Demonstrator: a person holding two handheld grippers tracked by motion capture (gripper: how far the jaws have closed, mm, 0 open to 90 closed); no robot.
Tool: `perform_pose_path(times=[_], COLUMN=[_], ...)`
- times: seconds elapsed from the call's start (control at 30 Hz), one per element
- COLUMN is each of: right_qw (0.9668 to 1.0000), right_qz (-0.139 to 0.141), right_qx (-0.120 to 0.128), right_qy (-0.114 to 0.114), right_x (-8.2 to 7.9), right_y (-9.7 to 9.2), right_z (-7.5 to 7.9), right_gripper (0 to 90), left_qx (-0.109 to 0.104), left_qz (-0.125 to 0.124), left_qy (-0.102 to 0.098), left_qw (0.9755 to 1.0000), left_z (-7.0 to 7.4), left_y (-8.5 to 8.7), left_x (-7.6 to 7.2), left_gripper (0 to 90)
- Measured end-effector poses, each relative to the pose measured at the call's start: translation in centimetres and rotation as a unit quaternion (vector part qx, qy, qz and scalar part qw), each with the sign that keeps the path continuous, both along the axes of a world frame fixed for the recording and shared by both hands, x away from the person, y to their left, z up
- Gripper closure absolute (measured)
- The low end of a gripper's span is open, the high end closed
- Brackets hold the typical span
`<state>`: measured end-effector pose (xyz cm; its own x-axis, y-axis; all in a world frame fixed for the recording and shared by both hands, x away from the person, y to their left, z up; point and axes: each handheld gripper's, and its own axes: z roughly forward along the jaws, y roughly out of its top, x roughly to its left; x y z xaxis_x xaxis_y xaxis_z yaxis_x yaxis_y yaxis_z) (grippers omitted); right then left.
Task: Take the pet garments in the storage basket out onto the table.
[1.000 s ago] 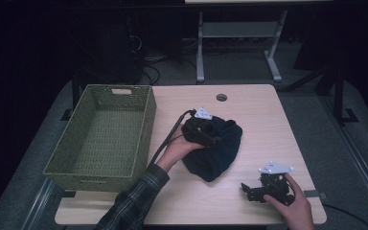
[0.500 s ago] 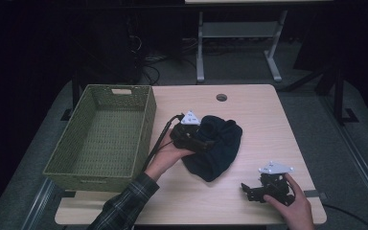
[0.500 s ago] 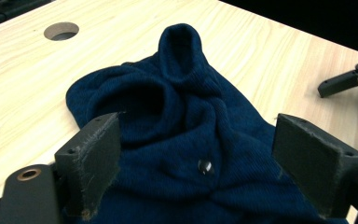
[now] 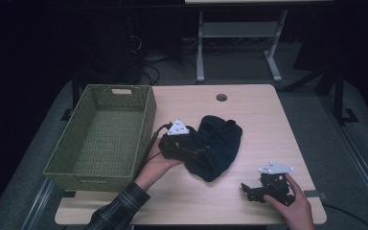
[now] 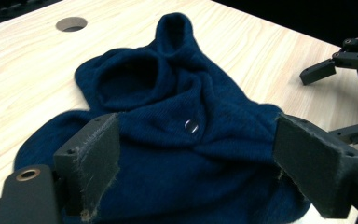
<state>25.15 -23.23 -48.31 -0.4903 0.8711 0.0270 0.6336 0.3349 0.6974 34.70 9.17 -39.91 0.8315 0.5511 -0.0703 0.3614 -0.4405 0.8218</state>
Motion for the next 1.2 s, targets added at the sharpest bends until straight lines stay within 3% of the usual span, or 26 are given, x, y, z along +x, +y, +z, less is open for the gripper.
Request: perform_pose_path(times=[0.6,0.73,0.8,0.93,1.0,1.2], right_qw=[1.0000,1.0000,1.0000,1.0000,1.0000,1.0000], right_qz=[-0.001,-0.001,-0.001,-0.001,-0.001,-0.001], right_qx=[0.001,0.001,0.001,0.001,0.001,0.001], right_qy=[0.000,0.000,0.000,0.000,0.000,0.000], right_x=[0.0,0.0,0.0,0.0,0.0,0.0], right_y=[0.0,0.0,0.0,0.0,0.0,0.0], right_z=[0.0,0.0,0.0,0.0,0.0,0.0], right_gripper=[0.0,0.0,0.0,0.0,0.0,0.0], left_qx=[0.024,0.042,0.064,0.073,0.092,0.095], left_qz=[0.011,0.005,0.004,0.002,-0.001,0.004], left_qy=[0.015,0.023,0.025,0.035,0.035,0.038], left_qw=[0.9995,0.9989,0.9976,0.9967,0.9952,0.9947], left_z=[-3.0,-3.8,-4.8,-5.5,-6.1,-6.5], left_y=[1.9,2.0,1.8,1.7,1.6,1.5], left_x=[-3.0,-3.3,-3.7,-3.8,-3.9,-3.9], left_gripper=[14.0,13.7,13.7,13.0,13.0,13.0])
